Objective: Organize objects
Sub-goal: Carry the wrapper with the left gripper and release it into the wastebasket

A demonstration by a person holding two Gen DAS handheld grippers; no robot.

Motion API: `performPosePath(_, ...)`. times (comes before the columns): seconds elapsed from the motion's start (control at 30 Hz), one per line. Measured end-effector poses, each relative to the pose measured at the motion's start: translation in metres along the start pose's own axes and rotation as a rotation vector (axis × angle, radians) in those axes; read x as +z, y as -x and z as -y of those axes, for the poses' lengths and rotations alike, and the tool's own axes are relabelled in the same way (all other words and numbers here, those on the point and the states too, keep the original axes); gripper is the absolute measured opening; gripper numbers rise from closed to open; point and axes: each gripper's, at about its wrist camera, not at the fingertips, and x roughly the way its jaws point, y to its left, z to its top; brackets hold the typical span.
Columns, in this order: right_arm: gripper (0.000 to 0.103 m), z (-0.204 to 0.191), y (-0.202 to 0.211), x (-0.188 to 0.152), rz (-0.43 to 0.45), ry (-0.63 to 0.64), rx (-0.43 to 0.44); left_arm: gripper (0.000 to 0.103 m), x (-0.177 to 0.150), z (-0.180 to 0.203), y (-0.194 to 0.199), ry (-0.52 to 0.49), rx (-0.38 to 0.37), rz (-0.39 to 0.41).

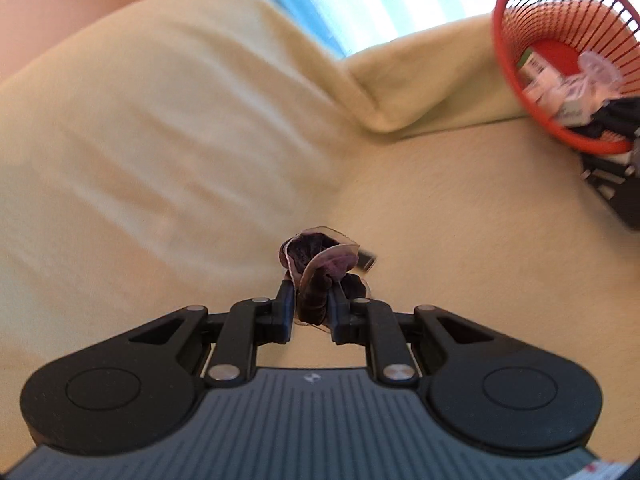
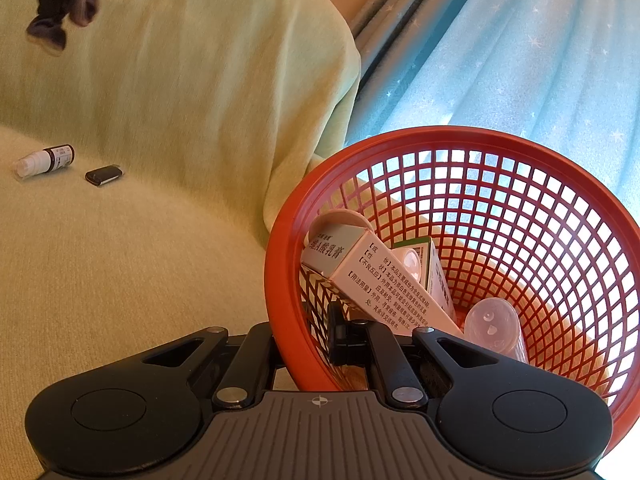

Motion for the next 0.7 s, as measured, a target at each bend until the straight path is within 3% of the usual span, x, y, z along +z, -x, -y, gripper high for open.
performPosePath(0.33, 0.003, 0.0, 0.0, 0.0, 0.001, -0.002, 0.0, 0.014, 0.055, 0.043, 0.03, -0.086, -0.106, 0.136)
performPosePath(0.7, 0.003, 0.0, -0.001, 0.001, 0.001, -0.005, 0.0, 0.014, 0.117, 0.085, 0.032, -0.137, -0.232, 0.249)
